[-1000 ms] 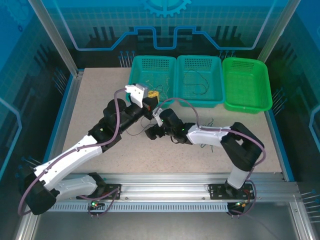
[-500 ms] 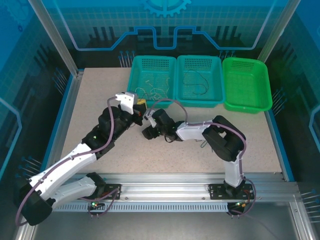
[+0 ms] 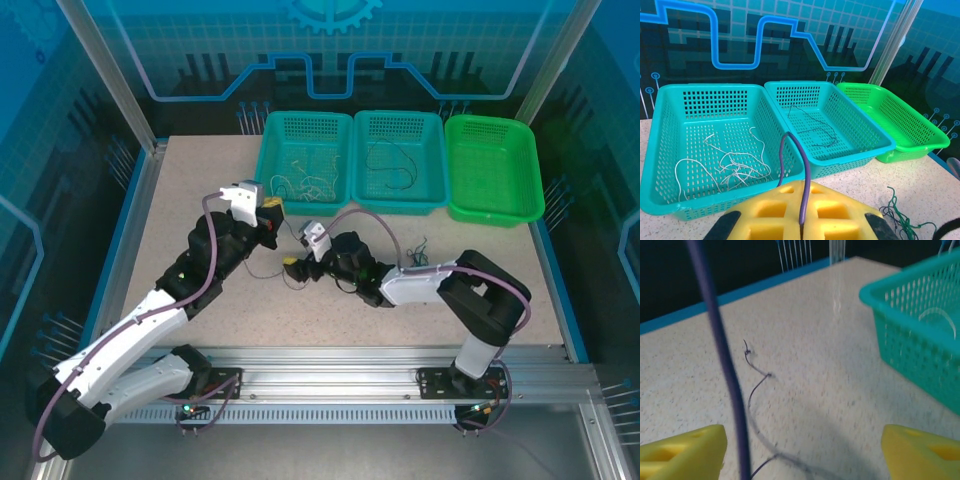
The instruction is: Untangle the cables
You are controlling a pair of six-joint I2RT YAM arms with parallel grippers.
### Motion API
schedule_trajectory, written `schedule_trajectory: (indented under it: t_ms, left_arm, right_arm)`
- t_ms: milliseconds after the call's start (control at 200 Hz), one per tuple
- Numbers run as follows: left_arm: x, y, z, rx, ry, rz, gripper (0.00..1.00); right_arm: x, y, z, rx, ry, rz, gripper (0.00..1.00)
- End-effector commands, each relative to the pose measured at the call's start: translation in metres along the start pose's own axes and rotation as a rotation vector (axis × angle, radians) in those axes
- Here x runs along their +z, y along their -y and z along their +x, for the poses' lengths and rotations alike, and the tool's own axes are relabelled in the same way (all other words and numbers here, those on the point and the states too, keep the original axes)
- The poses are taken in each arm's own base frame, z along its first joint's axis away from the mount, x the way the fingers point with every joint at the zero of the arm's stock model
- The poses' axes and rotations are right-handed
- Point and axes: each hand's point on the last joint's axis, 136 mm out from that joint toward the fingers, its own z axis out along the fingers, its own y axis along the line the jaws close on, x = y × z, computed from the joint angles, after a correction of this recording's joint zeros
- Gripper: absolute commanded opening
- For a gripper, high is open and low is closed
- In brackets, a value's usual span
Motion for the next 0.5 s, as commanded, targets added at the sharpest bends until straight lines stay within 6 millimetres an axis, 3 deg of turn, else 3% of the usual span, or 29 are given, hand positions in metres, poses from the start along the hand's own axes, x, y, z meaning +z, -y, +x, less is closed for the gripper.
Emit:
schedule_trajectory:
  t_ms: [0,65,115,205,220,280,365,450,490,495]
  left_arm:
    - [-0.006,0.003,-0.009,-0.029,0.021,0.022,0.0]
    - [-0.009,0.002,-0.012,-0.023,0.028,0.015,0.0]
    - [-0.01,0.0,-0.014,-0.016,0.032,0.004,0.0]
    - [-0.013,-0.007,-0.015,-0.002,0.032,-0.028,0.0]
    - [-0.014,-0.008,-0.016,0.001,0.032,-0.035,0.01]
    - [-0.015,-0.013,-0.015,0.004,0.03,-0.056,0.16]
    - [-0.019,-0.017,-0.017,0.004,0.048,-0.074,0.46]
    - [-0.028,-0.019,-0.023,-0.008,0.095,-0.077,0.64]
    - [-0.031,-0.019,-0.025,-0.012,0.114,-0.074,0.71]
    - [-0.032,-0.019,-0.026,-0.012,0.119,-0.073,0.71]
  right_arm:
    - [0.015,0.0,-0.033,-0.016,0.111,0.008,0.46]
    - [0.017,0.004,-0.035,0.015,0.119,-0.001,0.15]
    - [0.014,0.008,-0.041,0.049,0.124,0.001,0.0]
    - [0.0,0.013,-0.059,0.107,0.128,0.015,0.0]
    - [-0.002,0.013,-0.075,0.107,0.148,0.016,0.0]
    - [-0.013,0.015,-0.102,0.104,0.146,0.029,0.0]
    - [-0.028,0.026,-0.141,0.099,0.142,0.092,0.0]
    - [-0.044,0.052,-0.176,0.141,0.119,0.177,0.0]
    - [-0.053,0.064,-0.199,0.166,0.138,0.203,0.0]
    - [-0.056,0.065,-0.209,0.166,0.16,0.203,0.0]
